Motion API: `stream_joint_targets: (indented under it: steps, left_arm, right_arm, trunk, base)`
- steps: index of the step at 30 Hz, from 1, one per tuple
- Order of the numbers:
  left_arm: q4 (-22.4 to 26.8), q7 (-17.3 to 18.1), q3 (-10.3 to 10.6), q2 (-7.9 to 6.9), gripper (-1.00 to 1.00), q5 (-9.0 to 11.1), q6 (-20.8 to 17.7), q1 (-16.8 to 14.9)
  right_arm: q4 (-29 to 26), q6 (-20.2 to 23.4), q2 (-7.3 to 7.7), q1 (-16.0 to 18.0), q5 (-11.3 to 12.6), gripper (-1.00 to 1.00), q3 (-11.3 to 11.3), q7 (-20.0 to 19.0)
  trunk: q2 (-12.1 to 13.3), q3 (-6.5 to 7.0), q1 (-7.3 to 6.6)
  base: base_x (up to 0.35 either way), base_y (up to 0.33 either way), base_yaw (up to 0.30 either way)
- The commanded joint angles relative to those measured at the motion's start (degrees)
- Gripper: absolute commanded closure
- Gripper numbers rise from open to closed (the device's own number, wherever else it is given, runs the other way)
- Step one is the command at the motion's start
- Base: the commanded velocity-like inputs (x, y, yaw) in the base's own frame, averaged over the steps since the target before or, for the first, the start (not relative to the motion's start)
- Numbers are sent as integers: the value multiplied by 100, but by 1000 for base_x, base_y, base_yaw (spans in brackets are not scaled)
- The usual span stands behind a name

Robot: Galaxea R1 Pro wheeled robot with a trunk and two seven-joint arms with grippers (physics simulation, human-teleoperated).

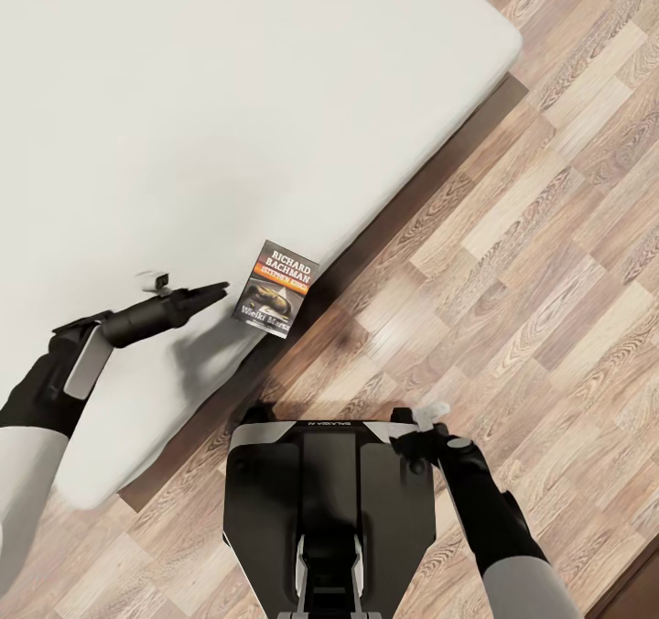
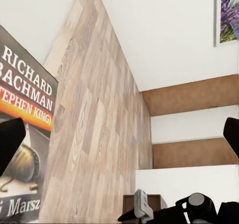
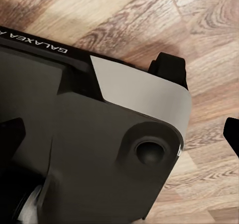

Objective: In the bedroom, move the book from the bed onto either nightstand, and place the two sandals side by side next to the bed.

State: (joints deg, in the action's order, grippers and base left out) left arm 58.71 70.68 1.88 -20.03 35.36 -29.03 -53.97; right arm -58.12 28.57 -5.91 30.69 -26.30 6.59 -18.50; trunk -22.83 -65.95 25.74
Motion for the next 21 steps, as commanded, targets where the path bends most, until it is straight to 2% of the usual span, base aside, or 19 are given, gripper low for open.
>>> stream_joint_targets:
  steps: [1,4,5,6,7,15,16,19,21]
  left_arm:
    - [31,32,13,-41,-100,54,-92,25]
    - [127,128,4,-138,-100,54,-189,52]
    - [955,1932,3,-2342,-100,50,-3097,58]
    - [935,1932,1,-2440,-100,45,-3097,62]
    - [935,1932,1,-2440,-100,45,-3097,62]
    - [617,1932,0,-3131,-100,-2,-3097,89]
    - [617,1932,0,-3131,-100,-2,-3097,89]
    - [458,1932,3,-3330,-100,-45,-3097,102]
    - [411,1932,3,-3381,-100,-92,-3097,105]
  right_arm:
    - [-9,16,-6,-5,-60,-100,23,-55]
    - [-8,16,-2,-16,-60,-100,29,-56]
    - [-7,16,-1,-18,-60,-100,29,-56]
    - [-7,16,-1,-20,-60,-100,28,-57]
    - [-7,16,-1,-20,-60,-100,28,-57]
    - [-6,17,2,-26,-60,-100,27,-57]
    - [-6,17,2,-26,-60,-100,27,-57]
    - [-6,17,2,-27,-60,-100,27,-57]
    - [-6,17,2,-27,-60,-100,27,-57]
  trunk:
    - [-9,-6,4]
    - [-9,-6,4]
    - [-9,-6,4]
    - [-9,-6,4]
    - [-9,-6,4]
    - [-9,-6,4]
    - [-9,-6,4]
    - [-9,-6,4]
    - [-9,-6,4]
  base:
    - [0,0,0]
    - [0,0,0]
    - [0,0,0]
    - [0,0,0]
    - [0,0,0]
    - [0,0,0]
    - [0,0,0]
    - [0,0,0]
    - [0,0,0]
